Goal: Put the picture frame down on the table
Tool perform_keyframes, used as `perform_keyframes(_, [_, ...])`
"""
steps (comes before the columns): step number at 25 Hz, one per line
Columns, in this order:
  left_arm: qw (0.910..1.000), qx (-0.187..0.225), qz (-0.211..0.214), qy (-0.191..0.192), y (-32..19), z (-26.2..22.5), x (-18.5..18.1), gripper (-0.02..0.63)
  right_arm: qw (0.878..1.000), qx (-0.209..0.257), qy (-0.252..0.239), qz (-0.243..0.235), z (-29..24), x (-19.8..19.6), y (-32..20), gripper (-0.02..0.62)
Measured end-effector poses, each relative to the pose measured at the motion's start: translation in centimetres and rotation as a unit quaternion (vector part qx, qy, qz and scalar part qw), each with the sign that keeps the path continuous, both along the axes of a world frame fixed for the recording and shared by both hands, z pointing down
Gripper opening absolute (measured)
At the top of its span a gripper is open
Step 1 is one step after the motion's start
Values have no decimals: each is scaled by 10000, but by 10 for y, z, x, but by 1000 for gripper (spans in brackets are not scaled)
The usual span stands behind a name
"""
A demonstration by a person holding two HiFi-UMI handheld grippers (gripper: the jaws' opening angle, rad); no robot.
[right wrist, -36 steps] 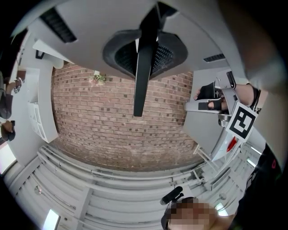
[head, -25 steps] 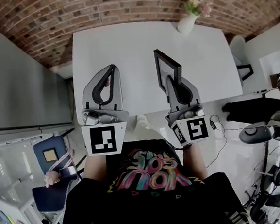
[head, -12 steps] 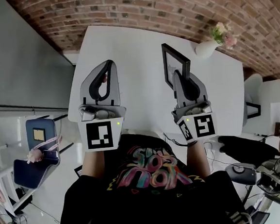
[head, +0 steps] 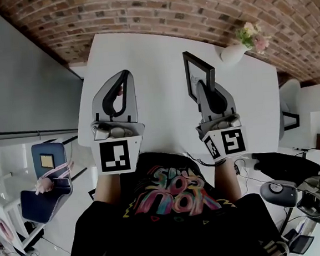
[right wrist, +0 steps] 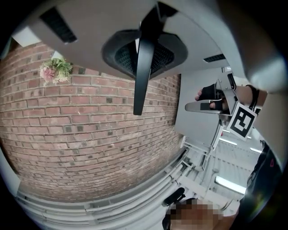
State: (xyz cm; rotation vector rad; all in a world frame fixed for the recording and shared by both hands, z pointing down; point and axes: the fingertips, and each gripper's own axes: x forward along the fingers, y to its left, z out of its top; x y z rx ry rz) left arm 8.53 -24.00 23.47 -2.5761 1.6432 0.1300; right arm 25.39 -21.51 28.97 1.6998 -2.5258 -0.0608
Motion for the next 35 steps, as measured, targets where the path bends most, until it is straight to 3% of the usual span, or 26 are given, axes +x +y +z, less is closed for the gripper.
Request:
perform_keyframes(12, [9993, -251, 259, 48, -5, 25, 16, 23, 9965, -774, -182, -269, 53, -5, -12, 51])
perform_keyframes(20, [9982, -532, 277, 8, -9, 49, 8, 23, 9820, -1734, -672, -322, 120, -12, -19, 49])
perform_keyframes(29, [9973, -666, 300, -35, 29, 60, -55, 23, 9482, -2859, -1284, -519, 190, -82, 16, 49])
perform_keyframes(35, [9961, -788, 378, -114, 15, 73, -17, 23, 9106, -3648, -1829, -656, 240, -56, 13, 49])
